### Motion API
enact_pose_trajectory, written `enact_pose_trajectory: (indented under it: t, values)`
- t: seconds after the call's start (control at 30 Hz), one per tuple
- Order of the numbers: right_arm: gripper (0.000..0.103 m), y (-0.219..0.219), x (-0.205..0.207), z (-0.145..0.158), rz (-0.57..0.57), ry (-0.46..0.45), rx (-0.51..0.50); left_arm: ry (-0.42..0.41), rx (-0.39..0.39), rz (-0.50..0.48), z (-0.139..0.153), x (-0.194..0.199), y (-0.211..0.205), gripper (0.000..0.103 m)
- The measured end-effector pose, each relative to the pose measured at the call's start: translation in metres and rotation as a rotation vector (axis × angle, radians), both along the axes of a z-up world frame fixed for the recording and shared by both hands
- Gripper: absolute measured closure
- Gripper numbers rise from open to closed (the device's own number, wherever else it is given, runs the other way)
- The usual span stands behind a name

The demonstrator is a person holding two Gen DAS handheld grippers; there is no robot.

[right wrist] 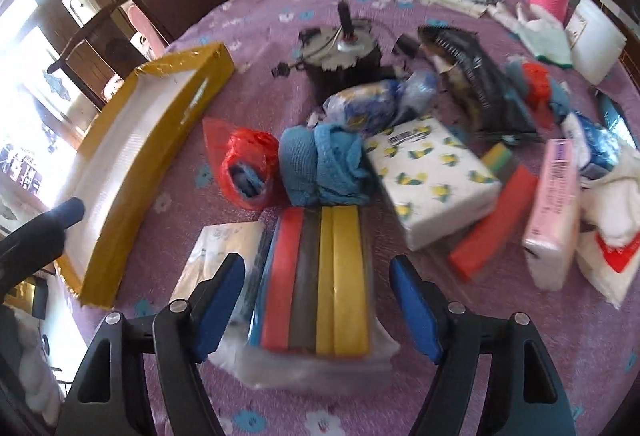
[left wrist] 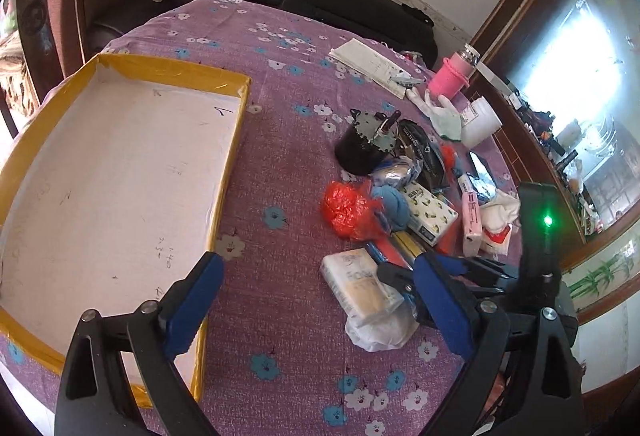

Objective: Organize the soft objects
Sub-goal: 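Close the right tool on the bagged red, black and yellow sponges while the left tool nears the tissue pack, then grasp the white Face tissue pack with the left tool and lift it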

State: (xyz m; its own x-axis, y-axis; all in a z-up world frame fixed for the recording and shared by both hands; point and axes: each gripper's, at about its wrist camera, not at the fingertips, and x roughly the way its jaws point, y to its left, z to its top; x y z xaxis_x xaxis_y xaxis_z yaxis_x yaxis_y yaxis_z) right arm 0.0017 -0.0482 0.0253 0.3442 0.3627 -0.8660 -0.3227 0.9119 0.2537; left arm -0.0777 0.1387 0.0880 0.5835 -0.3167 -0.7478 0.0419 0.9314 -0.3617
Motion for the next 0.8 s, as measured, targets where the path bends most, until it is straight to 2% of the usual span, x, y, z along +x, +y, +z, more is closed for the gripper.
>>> enact_pose_trajectory:
  t: [0.03,0.17,0.33,0.5,0.63,0.67,0.7,0.73,0.77,0.8]
  values:
    - [0.053,-0.001,0.001,-0.001,0.000,0.006,0.010,0.005,0.004,-0.007,-0.001,0.001,-0.002,0.007]
    - [0.054,-0.016,-0.011,0.003,-0.019,-0.025,-0.008,0.036,0.031,-0.057,-0.009,0.007,-0.018,0.007]
    - [0.054,-0.061,-0.033,0.012,-0.116,-0.059,0.011,0.093,0.070,-0.120,-0.031,0.017,-0.046,0.007]
    - [0.054,-0.101,-0.047,0.009,-0.190,-0.045,0.040,0.179,0.120,-0.122,-0.060,0.034,-0.067,0.008]
    - [0.054,-0.106,-0.048,0.005,-0.197,-0.041,0.054,0.195,0.167,-0.118,-0.071,0.041,-0.076,0.008]
    - [0.054,-0.107,-0.049,0.004,-0.197,-0.041,0.059,0.184,0.189,-0.115,-0.071,0.042,-0.078,0.014]
    - [0.054,-0.107,-0.049,0.004,-0.195,-0.041,0.063,0.160,0.226,-0.113,-0.069,0.041,-0.079,0.038]
    - [0.054,-0.104,-0.049,0.004,-0.193,-0.043,0.064,0.149,0.260,-0.116,-0.068,0.041,-0.081,0.046]
    - [0.054,-0.103,-0.050,0.004,-0.192,-0.045,0.066,0.145,0.262,-0.122,-0.068,0.040,-0.081,0.048]
    - [0.054,-0.100,-0.049,0.004,-0.190,-0.047,0.066,0.143,0.233,-0.123,-0.067,0.038,-0.077,0.052]
